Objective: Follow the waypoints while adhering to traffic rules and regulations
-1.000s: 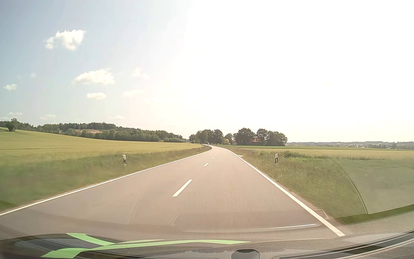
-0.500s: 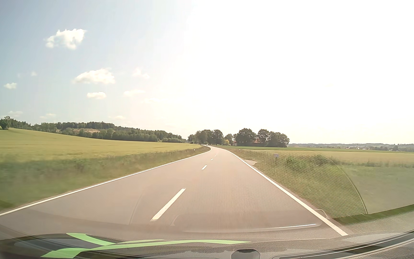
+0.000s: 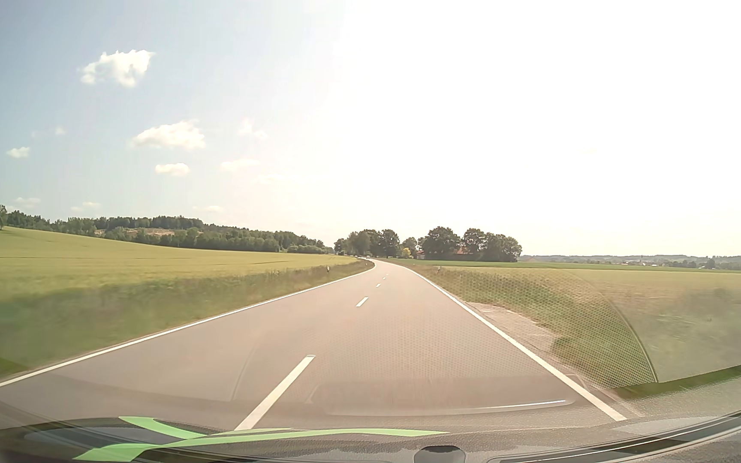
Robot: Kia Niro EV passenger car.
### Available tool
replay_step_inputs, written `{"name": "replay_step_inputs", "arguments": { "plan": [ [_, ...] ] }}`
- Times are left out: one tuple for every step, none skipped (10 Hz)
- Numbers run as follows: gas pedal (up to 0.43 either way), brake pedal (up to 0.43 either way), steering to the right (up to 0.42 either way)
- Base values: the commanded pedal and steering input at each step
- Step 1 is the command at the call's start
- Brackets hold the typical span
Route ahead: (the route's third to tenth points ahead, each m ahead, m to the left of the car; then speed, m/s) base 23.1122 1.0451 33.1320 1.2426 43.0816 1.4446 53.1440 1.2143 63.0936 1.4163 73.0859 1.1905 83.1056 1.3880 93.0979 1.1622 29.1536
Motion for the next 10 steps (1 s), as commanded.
{"name": "replay_step_inputs", "arguments": {
  "plan": [
    [0.13,0.0,-0.001],
    [0.13,0.0,-0.001],
    [0.13,0.0,-0.001],
    [0.13,0.0,-0.001],
    [0.11,0.0,-0.001],
    [0.079,0.0,-0.001],
    [0.047,0.0,-0.001],
    [0.059,0.0,-0.001],
    [0.067,0.0,-0.001],
    [0.098,0.0,-0.002]
  ]
}}
